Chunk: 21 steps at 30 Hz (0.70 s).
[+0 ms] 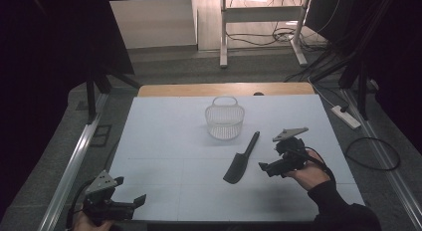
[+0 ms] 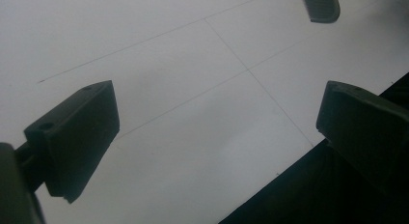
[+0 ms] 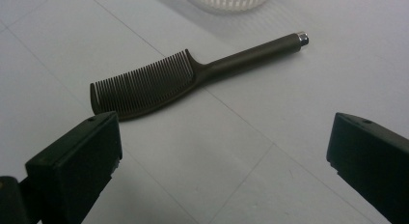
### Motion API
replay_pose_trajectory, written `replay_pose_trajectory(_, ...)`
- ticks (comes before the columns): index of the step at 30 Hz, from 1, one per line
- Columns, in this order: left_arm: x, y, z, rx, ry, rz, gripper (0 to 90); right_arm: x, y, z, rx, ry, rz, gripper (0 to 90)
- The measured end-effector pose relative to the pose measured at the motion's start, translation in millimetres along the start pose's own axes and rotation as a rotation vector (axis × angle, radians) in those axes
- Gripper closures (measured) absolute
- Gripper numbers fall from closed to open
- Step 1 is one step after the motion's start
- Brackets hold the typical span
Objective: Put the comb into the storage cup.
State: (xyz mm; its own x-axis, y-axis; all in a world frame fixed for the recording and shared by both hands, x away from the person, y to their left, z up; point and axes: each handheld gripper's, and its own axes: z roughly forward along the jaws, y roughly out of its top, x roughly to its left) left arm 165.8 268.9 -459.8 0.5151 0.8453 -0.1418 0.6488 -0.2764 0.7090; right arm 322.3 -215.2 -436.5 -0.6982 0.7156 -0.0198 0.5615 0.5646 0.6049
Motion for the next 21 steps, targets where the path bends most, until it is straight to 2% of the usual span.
replay_pose_trajectory(10, 0.5, -0.2, -0.2, -0.002, -0.002, -0.004, 2.4, -4.0, 12.9, 12.6, 0.011, 0.008, 0.016, 0.0)
replay_pose_trajectory(21, 0.9, -0.3, -0.4, -0.005, -0.002, -0.006, 2.4, -4.8, 30.2, 26.7, 0.046, 0.005, -0.004, 0.0)
